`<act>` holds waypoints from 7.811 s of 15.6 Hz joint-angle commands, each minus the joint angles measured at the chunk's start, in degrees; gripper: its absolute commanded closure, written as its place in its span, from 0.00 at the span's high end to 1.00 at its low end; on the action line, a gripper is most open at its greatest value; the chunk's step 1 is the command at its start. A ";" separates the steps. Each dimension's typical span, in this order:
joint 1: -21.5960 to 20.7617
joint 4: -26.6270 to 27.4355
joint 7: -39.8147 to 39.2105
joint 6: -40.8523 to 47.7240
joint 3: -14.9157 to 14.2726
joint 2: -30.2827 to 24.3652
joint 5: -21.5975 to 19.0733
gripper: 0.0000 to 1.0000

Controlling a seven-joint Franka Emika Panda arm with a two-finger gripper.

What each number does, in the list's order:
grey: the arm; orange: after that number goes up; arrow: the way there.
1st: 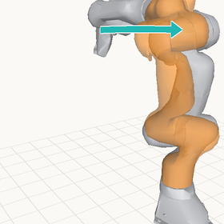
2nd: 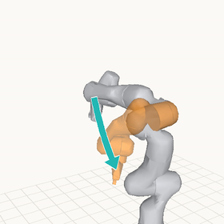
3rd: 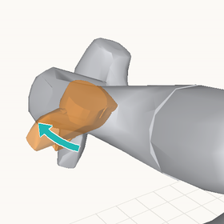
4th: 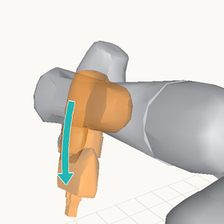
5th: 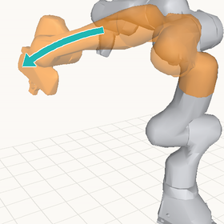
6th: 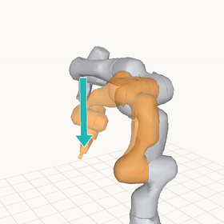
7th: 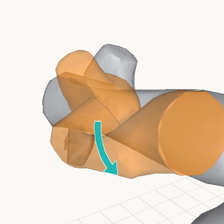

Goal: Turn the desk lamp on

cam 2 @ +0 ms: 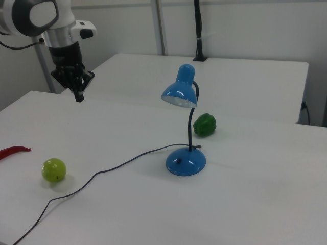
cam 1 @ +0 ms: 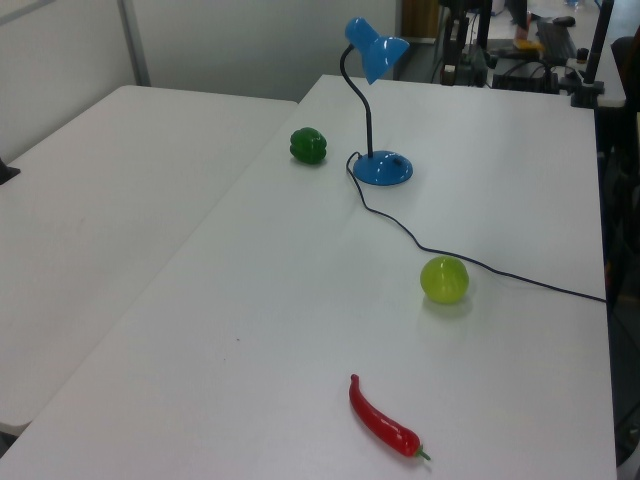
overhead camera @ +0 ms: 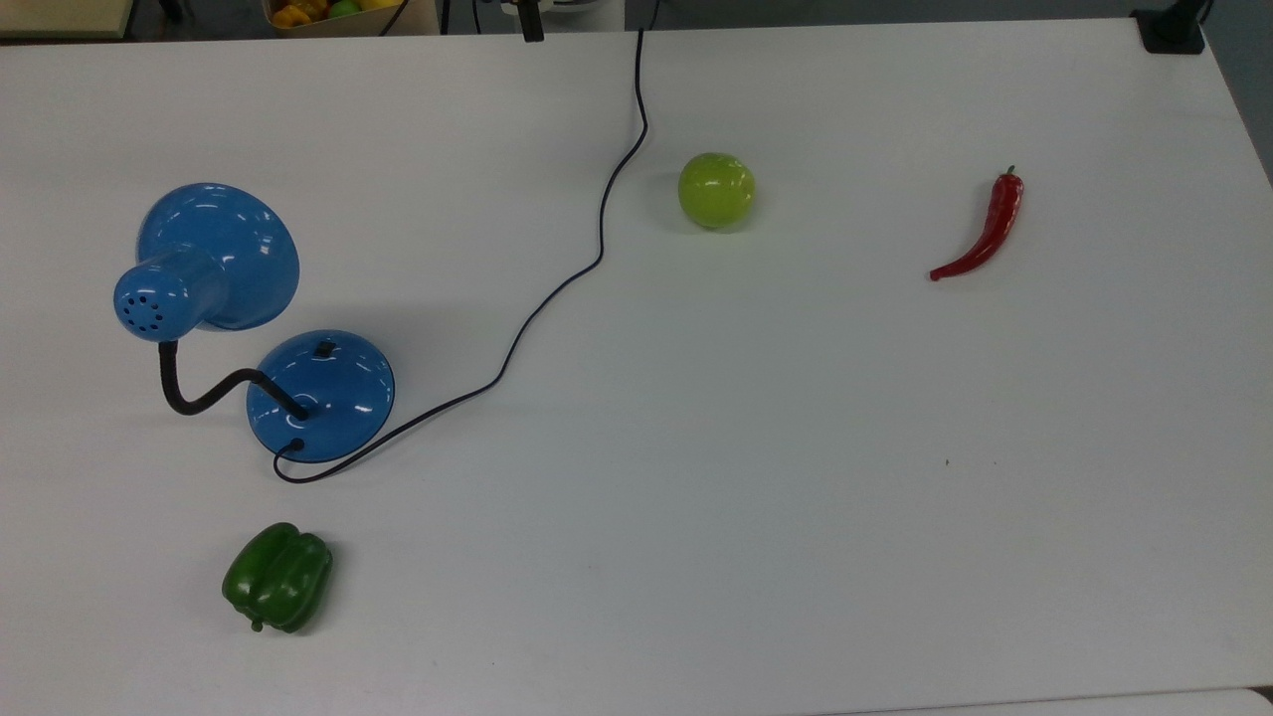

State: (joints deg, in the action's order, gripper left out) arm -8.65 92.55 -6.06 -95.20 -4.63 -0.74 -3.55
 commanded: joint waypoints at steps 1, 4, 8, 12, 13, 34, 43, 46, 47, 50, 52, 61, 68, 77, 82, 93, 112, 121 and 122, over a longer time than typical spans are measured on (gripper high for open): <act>-0.05 2.37 -1.14 -1.31 -0.64 -0.58 -1.11 0.00; 0.13 4.21 -1.41 -1.22 -2.13 -0.58 -0.76 0.00; 0.21 7.55 -4.83 -1.22 -6.26 -0.41 -0.06 0.00; 0.21 13.51 -8.17 -4.89 -8.82 -0.32 2.22 0.00; 0.21 15.27 -8.00 -7.52 -8.99 -0.32 2.93 0.00; 3.37 27.95 1.31 -60.89 -11.81 14.35 3.37 0.00; 3.64 25.41 1.32 -71.18 -11.81 19.27 -1.73 0.00; 3.99 22.42 1.41 -71.53 -11.81 21.65 -2.51 0.00; 4.17 21.80 1.41 -71.62 -11.81 22.35 -3.04 0.00; 4.17 19.78 1.32 -72.67 -11.81 24.37 -4.18 0.00; 4.26 19.33 1.32 -72.85 -11.81 24.91 -4.19 0.00; 4.26 20.21 0.79 -72.06 -11.81 24.12 -4.10 0.00; 4.34 21.53 0.61 -71.71 -11.81 23.50 -3.84 0.00; 4.70 21.53 0.09 -71.71 -11.81 24.03 -3.84 0.00; 4.78 21.53 0.09 -71.80 -11.81 24.47 -3.84 0.00; 4.87 21.44 0.09 -72.24 -11.81 25.78 -3.48 0.00; 5.31 21.00 0.09 -72.68 -11.81 27.81 -3.22 0.00; 5.92 21.36 -1.40 -66.91 -11.81 22.37 -3.22 0.00; 5.93 21.18 -2.63 -63.22 -11.81 21.57 -3.22 0.00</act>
State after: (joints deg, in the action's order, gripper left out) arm -3.03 112.93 -5.57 -166.09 -15.97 23.94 -6.80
